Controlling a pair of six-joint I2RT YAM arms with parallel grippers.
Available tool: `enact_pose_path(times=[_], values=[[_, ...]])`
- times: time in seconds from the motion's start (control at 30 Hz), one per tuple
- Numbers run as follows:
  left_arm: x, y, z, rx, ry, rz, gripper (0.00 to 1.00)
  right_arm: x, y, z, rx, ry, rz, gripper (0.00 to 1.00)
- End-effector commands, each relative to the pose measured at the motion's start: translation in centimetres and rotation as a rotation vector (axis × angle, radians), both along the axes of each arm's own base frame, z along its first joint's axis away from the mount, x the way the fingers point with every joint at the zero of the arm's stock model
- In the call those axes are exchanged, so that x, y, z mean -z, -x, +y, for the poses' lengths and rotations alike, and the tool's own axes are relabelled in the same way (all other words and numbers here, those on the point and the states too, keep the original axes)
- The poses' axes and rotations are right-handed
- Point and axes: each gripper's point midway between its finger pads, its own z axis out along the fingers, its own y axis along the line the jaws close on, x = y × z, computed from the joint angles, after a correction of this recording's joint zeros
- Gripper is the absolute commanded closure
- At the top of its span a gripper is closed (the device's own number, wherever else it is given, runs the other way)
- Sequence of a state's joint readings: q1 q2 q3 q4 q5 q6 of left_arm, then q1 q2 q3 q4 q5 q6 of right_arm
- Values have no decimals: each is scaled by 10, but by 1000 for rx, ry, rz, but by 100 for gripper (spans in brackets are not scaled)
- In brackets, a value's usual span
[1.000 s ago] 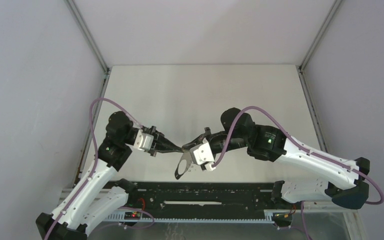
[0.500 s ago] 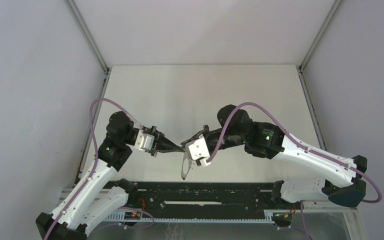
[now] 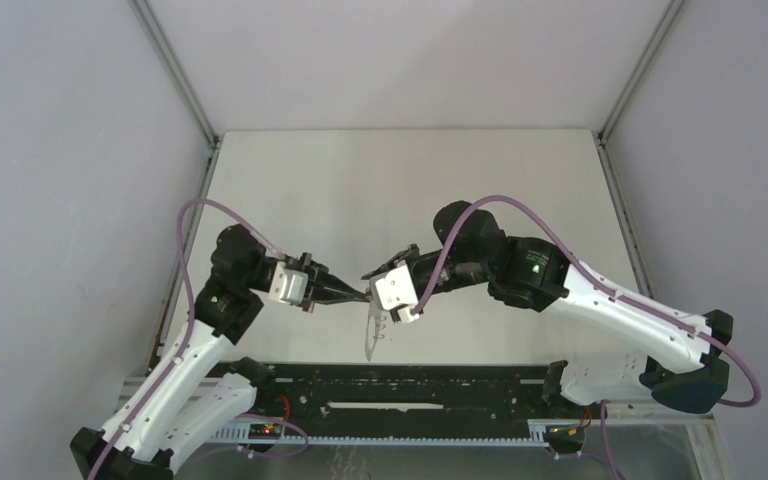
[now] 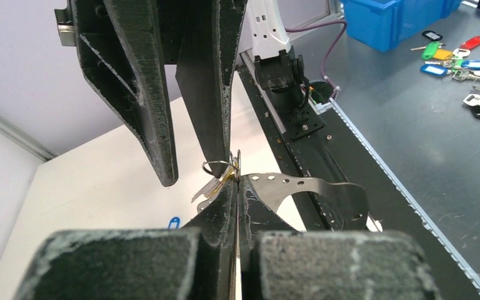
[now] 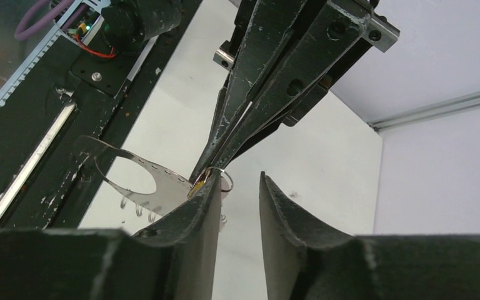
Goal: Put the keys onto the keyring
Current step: Insert the key onto the keyring.
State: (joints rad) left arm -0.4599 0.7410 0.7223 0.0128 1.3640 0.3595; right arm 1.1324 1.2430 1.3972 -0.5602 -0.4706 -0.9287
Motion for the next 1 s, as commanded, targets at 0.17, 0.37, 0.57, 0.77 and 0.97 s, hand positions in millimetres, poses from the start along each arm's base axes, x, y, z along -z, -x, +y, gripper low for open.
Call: enact_pose_path(times=[0.17, 0.37, 0.57, 0.77, 0.97], values=[[-23, -7, -2, -45, 66, -143, 100, -6, -1, -3, 4, 20, 71, 58], [-45, -18, -8, -117, 179, -125, 100, -8, -7, 5, -7, 31, 103, 59], [-71, -28, -9, -177, 298, -49, 100, -12, -15, 11, -17, 52, 119, 59], [-86, -29, -2, -230, 385, -62, 100, -20, -24, 12, -21, 61, 132, 59], [-101, -28, 6, -278, 487, -92, 100, -33, -29, 16, -65, 62, 164, 59]])
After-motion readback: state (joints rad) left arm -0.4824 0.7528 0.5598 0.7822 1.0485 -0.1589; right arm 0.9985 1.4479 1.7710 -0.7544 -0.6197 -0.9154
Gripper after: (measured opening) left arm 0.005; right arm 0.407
